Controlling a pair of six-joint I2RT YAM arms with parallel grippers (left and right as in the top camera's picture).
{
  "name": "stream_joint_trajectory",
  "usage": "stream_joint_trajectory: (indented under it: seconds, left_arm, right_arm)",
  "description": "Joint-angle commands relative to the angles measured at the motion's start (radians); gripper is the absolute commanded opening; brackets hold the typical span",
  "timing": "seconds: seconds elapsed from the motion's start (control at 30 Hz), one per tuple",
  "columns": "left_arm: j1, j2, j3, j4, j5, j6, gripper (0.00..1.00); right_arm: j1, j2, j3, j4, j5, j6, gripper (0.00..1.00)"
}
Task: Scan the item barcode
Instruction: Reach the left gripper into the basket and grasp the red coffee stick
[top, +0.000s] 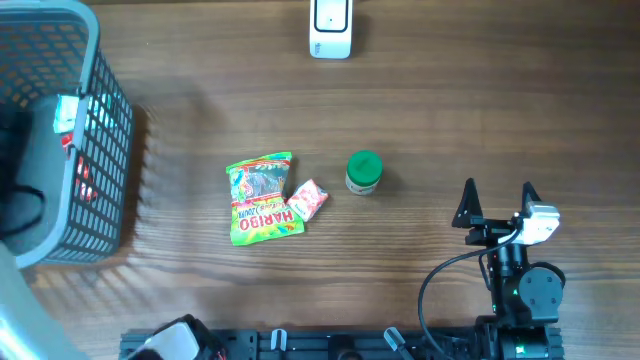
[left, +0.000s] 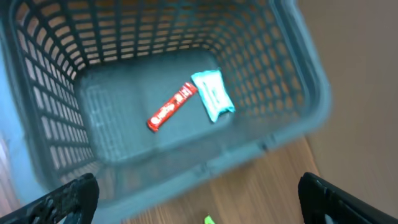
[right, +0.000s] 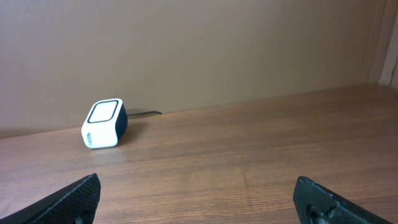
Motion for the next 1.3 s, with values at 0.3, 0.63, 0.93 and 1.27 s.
stream_joint_trajectory:
  seconds: [0.3, 0.63, 0.93, 1.27]
  left_arm:
    - [0.191, 0.438, -0.039, 0.028, 0.072, 0.055, 1.00]
    - [0.146, 0.608, -0.304, 0.322, 0.090, 0.187, 1.00]
    - [0.104, 0.703, -0.446, 0.481, 0.069, 0.208, 1.00]
    - [0.103, 0.827, -0.447, 0.442, 0.071, 0.212, 0.90]
  right_arm:
    - [-0.004, -0.010, -0.001, 0.003, 0.006, -0.019, 1.00]
    - [-0.004, -0.010, -0.001, 0.003, 0.006, -0.018, 1.00]
    - [-0.004, -0.010, -0.001, 0.003, 0.006, -0.018, 1.00]
    - [-0.004, -0.010, -0.001, 0.003, 0.006, -0.018, 1.00]
